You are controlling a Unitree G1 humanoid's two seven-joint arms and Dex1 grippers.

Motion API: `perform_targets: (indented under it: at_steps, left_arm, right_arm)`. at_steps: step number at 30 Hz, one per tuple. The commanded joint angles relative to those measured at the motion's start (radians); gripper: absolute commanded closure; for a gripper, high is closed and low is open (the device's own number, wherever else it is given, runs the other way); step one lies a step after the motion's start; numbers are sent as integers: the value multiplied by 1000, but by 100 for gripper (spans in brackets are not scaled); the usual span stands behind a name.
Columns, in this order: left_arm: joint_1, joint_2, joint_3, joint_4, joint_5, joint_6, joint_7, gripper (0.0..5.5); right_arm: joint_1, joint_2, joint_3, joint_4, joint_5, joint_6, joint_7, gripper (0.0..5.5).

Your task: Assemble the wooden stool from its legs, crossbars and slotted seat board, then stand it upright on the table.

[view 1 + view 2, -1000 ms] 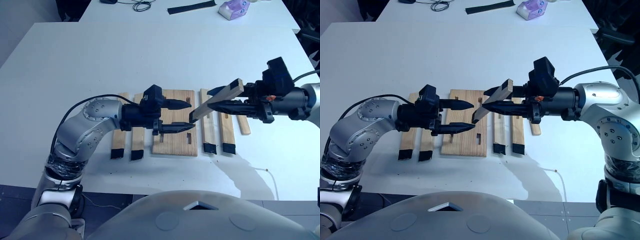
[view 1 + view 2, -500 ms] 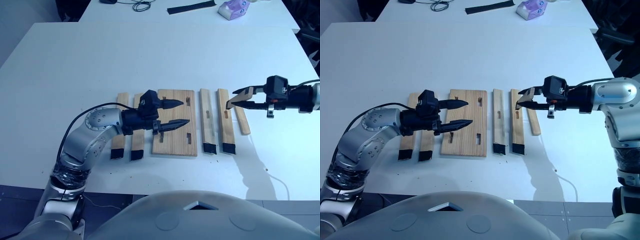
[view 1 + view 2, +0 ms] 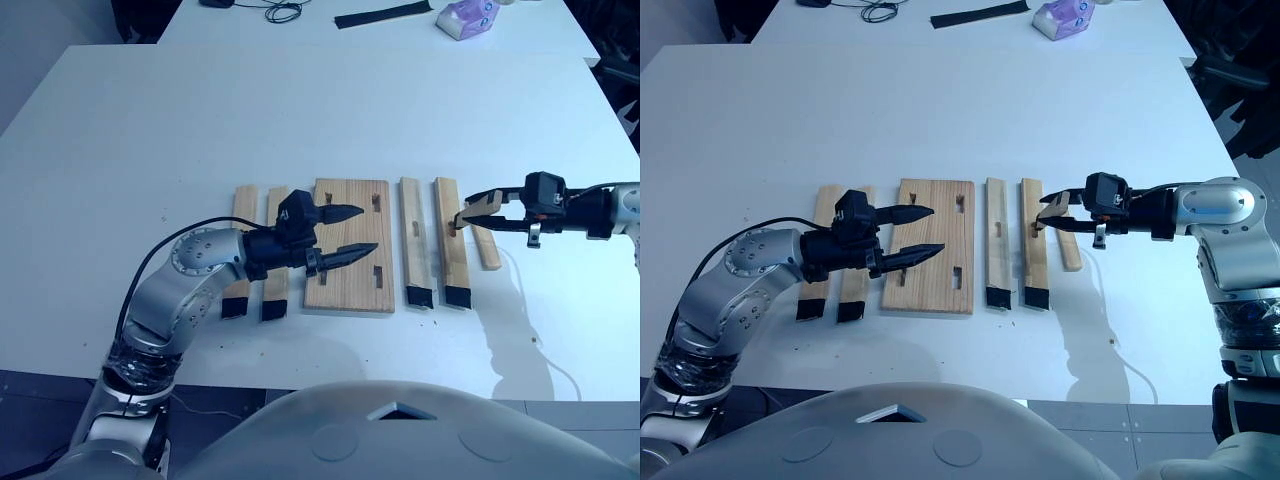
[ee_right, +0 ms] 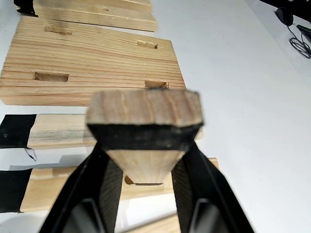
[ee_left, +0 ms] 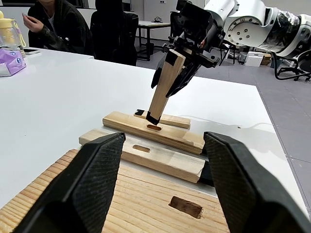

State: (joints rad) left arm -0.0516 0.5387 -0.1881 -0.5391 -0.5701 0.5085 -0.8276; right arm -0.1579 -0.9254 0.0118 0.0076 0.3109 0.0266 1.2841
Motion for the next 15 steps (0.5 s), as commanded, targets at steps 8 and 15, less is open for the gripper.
perform_targets:
  at_steps: [8,15]
  left_arm:
    - [7,7,15,-26,-21,19,6,248]
    - [9,9,16,-37,-29,28,10,248]
  right_arm:
    - [67,-6,0,-22,-5,-5,17,420]
    - [83,-25,9,-41,20,67,59,420]
